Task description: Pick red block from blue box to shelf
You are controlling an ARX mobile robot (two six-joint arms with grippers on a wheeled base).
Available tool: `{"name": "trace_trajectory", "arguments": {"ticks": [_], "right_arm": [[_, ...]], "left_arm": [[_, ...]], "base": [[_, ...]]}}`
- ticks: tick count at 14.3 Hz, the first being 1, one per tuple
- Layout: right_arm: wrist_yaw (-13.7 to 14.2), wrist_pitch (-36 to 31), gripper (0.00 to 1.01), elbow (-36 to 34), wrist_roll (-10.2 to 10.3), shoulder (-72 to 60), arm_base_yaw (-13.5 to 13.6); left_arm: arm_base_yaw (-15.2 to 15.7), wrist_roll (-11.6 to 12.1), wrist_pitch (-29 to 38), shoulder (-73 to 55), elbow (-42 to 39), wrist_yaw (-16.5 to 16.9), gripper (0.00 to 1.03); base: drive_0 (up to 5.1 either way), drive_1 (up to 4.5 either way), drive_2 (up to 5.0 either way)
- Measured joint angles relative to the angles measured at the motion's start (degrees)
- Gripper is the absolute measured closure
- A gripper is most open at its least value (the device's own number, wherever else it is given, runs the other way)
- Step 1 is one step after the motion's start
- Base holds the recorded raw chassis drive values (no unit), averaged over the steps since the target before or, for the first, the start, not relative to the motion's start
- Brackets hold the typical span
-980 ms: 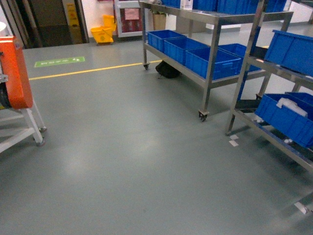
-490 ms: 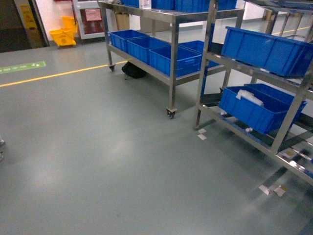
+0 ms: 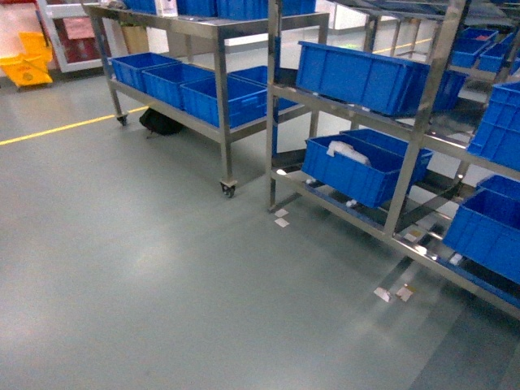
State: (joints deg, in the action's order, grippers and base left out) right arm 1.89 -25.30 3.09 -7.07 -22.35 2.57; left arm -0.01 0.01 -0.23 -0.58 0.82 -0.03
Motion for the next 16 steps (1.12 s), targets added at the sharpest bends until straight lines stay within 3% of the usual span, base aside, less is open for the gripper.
{"name": "trace_trajectory", "arguments": {"ticks": [16], "right_arm": [[0.0,0.0,0.72,0.0,0.0,0.0,0.0]], "left_arm": [[0.0,0.0,0.0,0.0,0.0,0.0,0.05]], "base": [[-1.6,-1.55,-1.6]]}}
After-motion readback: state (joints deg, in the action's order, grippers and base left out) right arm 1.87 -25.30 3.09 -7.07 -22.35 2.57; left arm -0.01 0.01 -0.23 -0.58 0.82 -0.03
